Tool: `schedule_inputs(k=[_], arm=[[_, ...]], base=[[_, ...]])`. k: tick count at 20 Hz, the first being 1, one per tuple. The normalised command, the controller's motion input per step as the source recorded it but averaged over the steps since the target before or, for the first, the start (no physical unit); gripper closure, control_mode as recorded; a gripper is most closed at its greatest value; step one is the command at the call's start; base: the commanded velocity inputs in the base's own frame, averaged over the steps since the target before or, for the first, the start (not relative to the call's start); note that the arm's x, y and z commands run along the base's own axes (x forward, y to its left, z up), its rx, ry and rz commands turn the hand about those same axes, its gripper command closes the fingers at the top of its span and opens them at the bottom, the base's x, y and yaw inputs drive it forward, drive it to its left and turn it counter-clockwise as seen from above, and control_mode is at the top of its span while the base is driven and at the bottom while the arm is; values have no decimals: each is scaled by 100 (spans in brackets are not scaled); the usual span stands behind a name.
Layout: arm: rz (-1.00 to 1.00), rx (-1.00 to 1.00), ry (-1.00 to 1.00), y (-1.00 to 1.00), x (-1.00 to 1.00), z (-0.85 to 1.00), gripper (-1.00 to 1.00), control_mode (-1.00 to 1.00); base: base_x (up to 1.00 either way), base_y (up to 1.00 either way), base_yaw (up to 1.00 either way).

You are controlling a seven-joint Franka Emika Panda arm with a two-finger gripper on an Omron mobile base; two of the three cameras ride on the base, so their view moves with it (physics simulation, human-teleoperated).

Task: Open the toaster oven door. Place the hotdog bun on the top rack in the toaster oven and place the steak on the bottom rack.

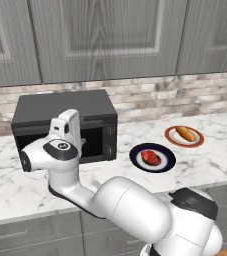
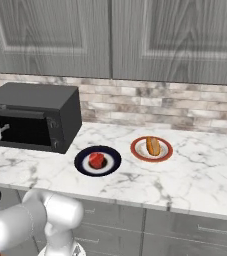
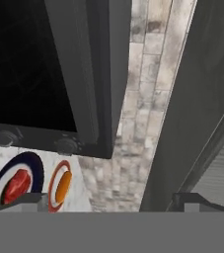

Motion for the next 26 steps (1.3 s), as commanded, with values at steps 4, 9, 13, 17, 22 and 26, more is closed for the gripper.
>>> schedule_inputs(k=[4,9,13,17,22,26], arm=[[1,-4,-11,12,37,-25,-100,-100],[2,-1,-10,9,36,-19,-100,-100],[0,0,0,4,40,-9,-100,-100],[4,0,-3,14,34,-11,-100,-100],[8,0,-1,19,31,-15,-100,-100],[13,0,0,21,29,-13,-100,-100]], base=[[0,0,0],[0,0,0],[0,0,0],[0,0,0],[0,0,0],[0,0,0]])
